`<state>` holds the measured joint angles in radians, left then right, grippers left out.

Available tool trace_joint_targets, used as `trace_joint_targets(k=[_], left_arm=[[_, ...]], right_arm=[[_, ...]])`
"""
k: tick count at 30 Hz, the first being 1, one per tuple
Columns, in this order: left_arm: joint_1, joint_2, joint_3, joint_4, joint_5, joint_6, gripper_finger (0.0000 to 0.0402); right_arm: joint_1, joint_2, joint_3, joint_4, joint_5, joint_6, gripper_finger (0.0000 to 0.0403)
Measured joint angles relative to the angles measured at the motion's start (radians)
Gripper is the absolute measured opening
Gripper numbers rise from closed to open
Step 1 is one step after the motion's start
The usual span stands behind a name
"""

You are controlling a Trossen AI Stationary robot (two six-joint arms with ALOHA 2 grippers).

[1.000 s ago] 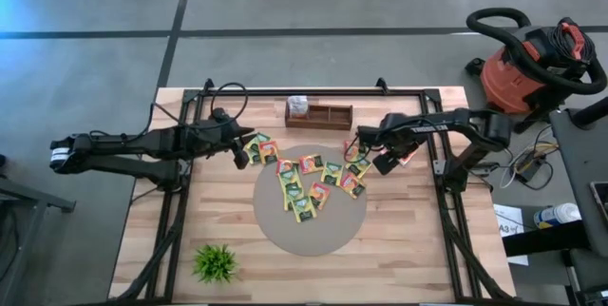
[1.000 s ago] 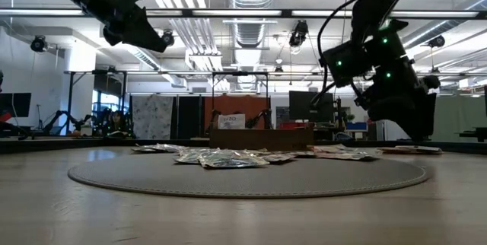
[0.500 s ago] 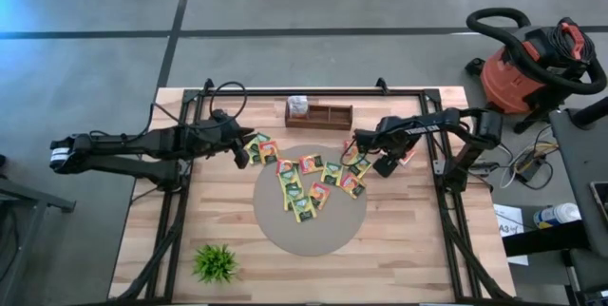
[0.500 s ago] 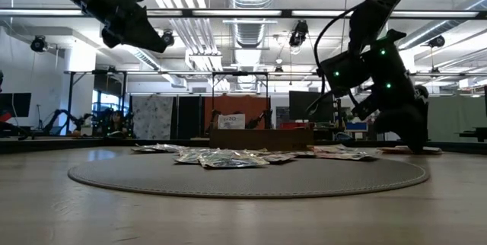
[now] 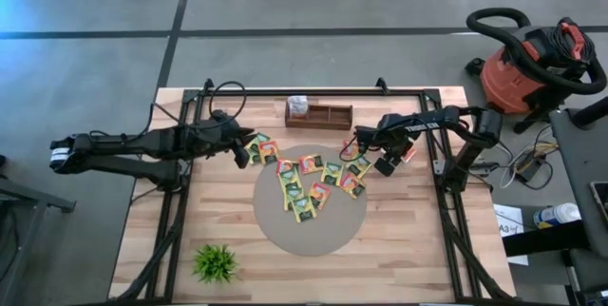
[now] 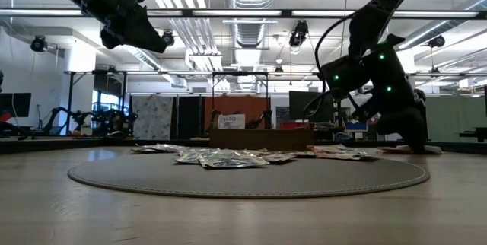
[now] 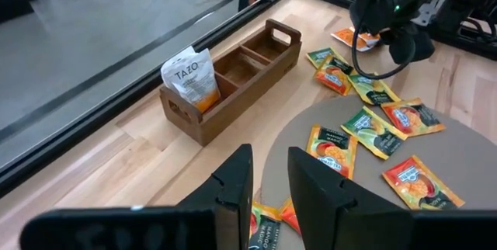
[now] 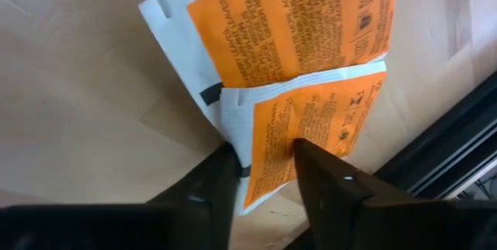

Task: Pick & Place Tea
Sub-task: Put the white tea bag into the left section of the wooden organizer

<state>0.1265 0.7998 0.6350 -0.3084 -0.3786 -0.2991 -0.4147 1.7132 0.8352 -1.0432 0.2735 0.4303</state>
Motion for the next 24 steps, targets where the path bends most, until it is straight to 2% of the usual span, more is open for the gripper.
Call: trace_joint_targets(k=[8,13,19,24], left_arm=[[0.0,0.0,0.0,0.0,0.0,-0.015,0.0078],[0.0,0.0,0.0,0.0,0.0,-0.016,0.0078],[0.0,0.0,0.0,0.001,0.0,-0.016,0.0078],[0.0,0.0,0.0,0.005,0.0,-0.016,0.0078]], right_arm=[[-0.003,-0.025,-0.003,0.007,0.013,-0.047,0.0016],[-0.001,-0.114,0.031,-0.043,-0.1,-0.049,0.001],[-0.024,-0.25,0.1,-0.069,-0.386,-0.102,0.0009],[-0.098,-0.328,0.134,-0.064,-0.696,-0.137,0.0009]])
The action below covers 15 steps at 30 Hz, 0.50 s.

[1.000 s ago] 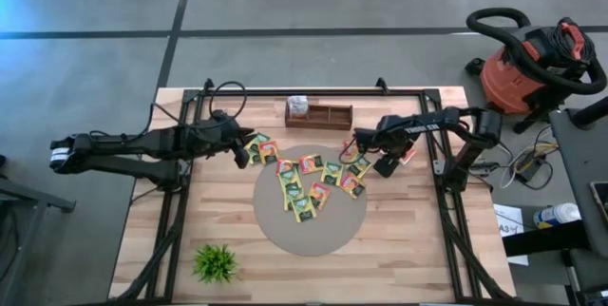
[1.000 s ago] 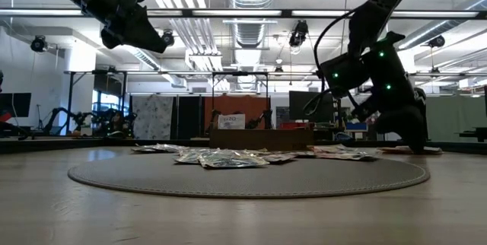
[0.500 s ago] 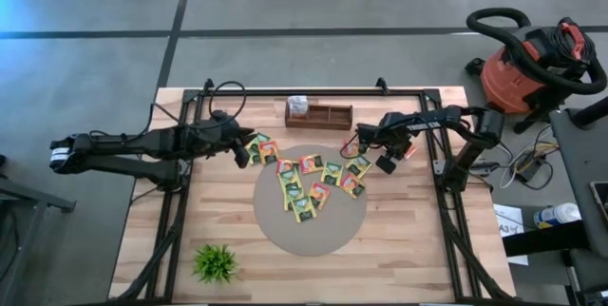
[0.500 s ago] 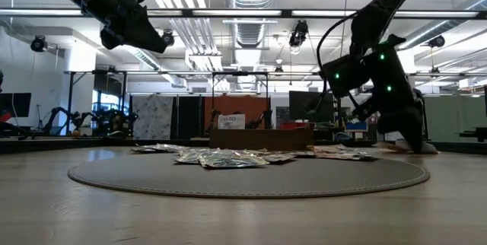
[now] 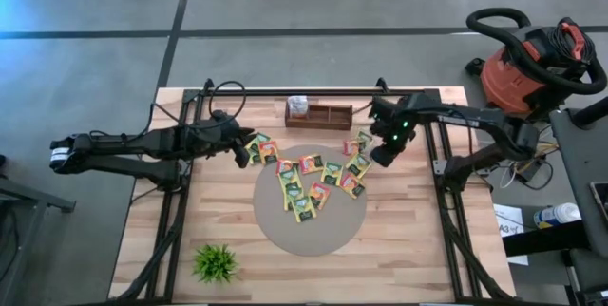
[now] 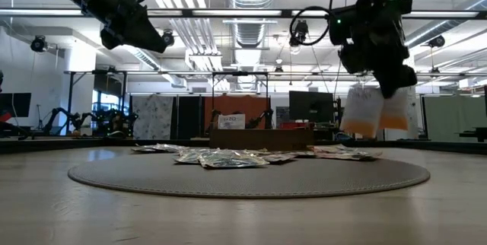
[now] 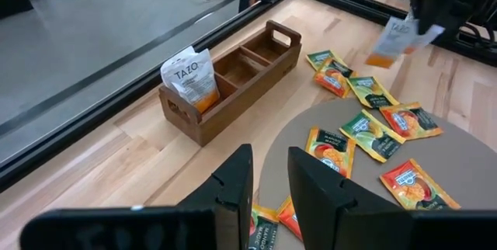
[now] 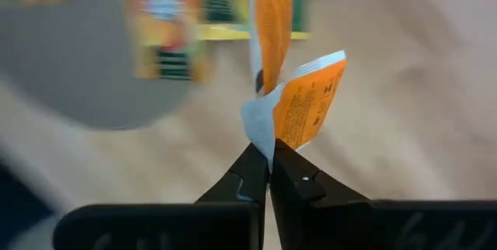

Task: Pick & Place Tea
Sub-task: Put the white tea bag into the left section of the wooden organizer

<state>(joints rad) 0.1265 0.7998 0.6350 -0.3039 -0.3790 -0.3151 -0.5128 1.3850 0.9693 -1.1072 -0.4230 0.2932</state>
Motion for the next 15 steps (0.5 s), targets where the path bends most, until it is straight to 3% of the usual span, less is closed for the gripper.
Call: trace_joint_targets(k=[5,10,15], left_arm=[[0.0,0.0,0.0,0.009,0.0,0.0,0.0078],[0.0,0.0,0.0,0.015,0.0,-0.018,0.0078],[0.0,0.0,0.0,0.015,0.0,-0.028,0.0078]], right_arm=[[-0.066,-0.015,-0.017,0.01,-0.267,-0.008,0.0009],[-0.059,0.049,-0.027,0.02,-0.394,-0.006,0.0009],[0.004,0.136,-0.026,0.135,-0.468,0.002,0.0009]])
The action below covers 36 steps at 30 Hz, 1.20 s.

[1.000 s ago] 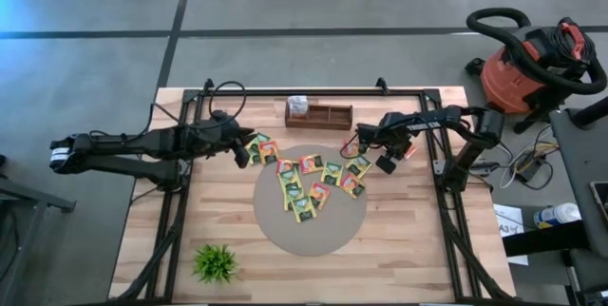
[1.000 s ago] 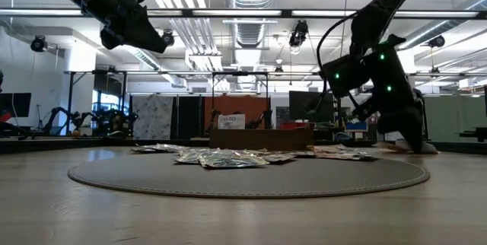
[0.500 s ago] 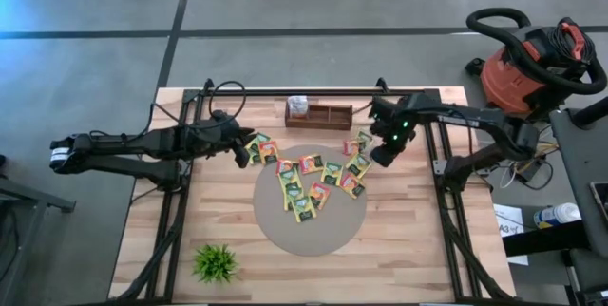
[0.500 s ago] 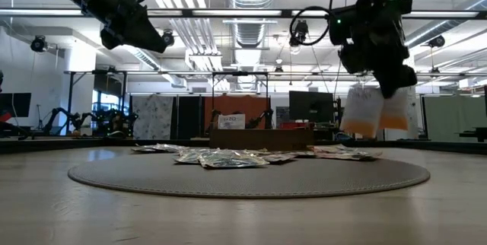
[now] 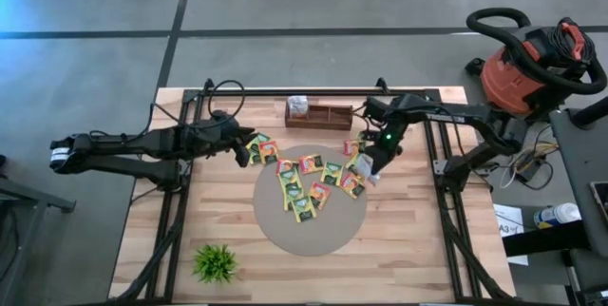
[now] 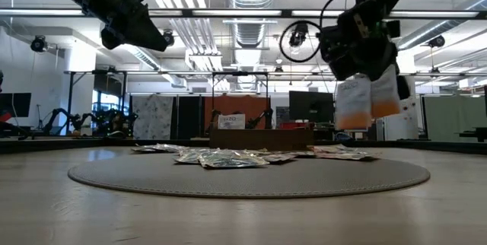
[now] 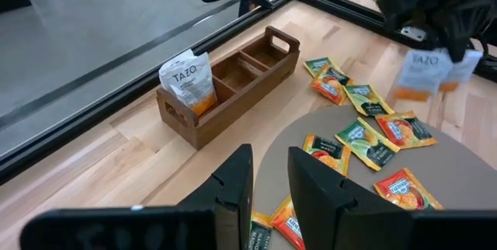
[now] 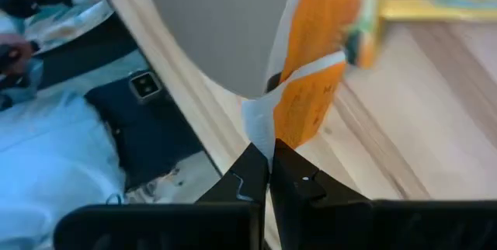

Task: Pick & Place Tea
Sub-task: Put the white tea bag into the left section of the wooden organizer

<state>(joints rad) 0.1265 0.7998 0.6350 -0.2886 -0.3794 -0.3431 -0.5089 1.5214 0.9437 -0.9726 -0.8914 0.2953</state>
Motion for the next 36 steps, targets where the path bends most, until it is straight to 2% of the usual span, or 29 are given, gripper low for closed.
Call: trace_joint_targets(k=[7,16,22,28,36], left_arm=[[0.0,0.0,0.0,0.0,0.0,-0.02,0.0078],[0.0,0.0,0.0,0.0,0.0,-0.028,0.0078],[0.0,0.0,0.0,0.0,0.028,-0.037,0.0078],[0.0,0.0,0.0,0.0,0.048,-0.036,0.0078],[0.0,0.0,0.0,0.0,0.048,-0.028,0.0078]], right_arm=[[0.085,0.126,0.049,0.188,-0.024,0.037,0.0009],[0.144,0.313,0.151,0.207,-0.02,-0.019,0.0009],[0.153,0.343,0.217,0.177,0.192,-0.053,0.0025],[0.151,0.331,0.277,0.119,0.289,-0.081,0.0061],[0.154,0.331,0.327,0.113,0.354,-0.101,0.0114]])
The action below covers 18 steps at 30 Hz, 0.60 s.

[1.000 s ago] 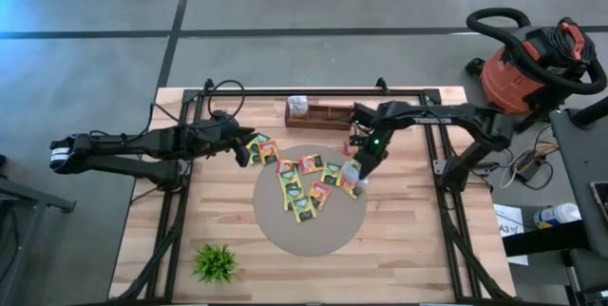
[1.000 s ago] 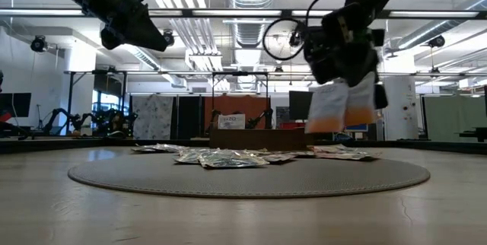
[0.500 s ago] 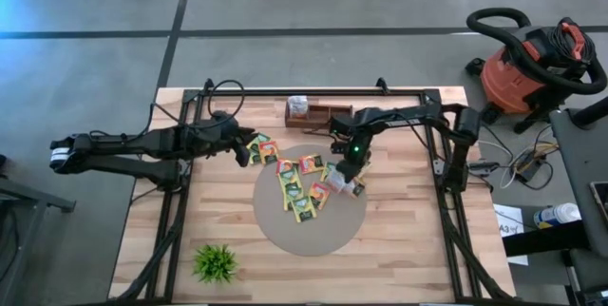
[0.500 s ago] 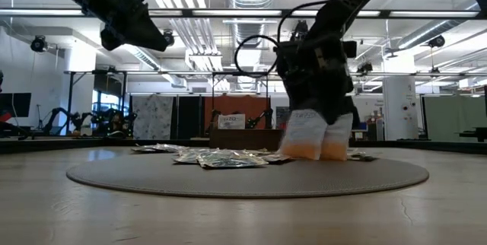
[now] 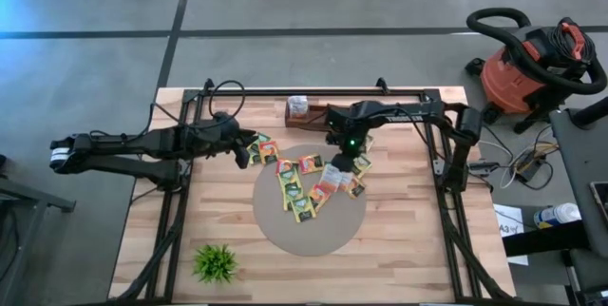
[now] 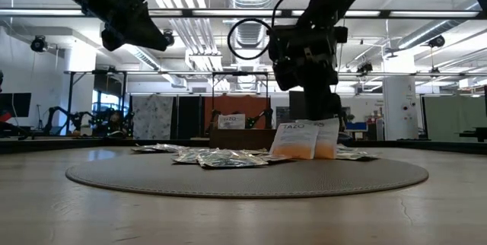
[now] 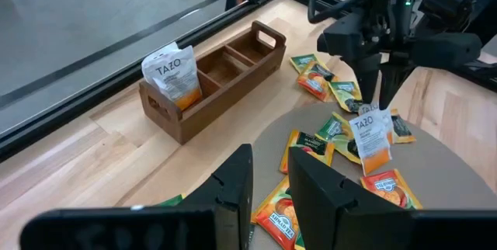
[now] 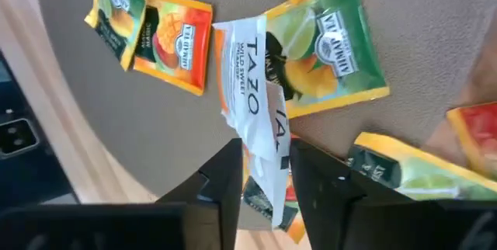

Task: Pick & Place Tea
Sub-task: Put the white tea bag into the left section of the wooden organizer

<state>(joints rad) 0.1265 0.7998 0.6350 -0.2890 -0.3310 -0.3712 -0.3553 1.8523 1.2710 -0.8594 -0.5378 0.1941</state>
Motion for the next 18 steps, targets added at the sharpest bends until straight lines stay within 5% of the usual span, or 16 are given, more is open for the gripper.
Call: trace_joint_targets(k=[18], left_arm=[[0.0,0.0,0.0,0.0,-0.002,0.001,0.0078]], right_arm=[[0.07,0.049,0.022,0.103,0.1,-0.058,0.0178]])
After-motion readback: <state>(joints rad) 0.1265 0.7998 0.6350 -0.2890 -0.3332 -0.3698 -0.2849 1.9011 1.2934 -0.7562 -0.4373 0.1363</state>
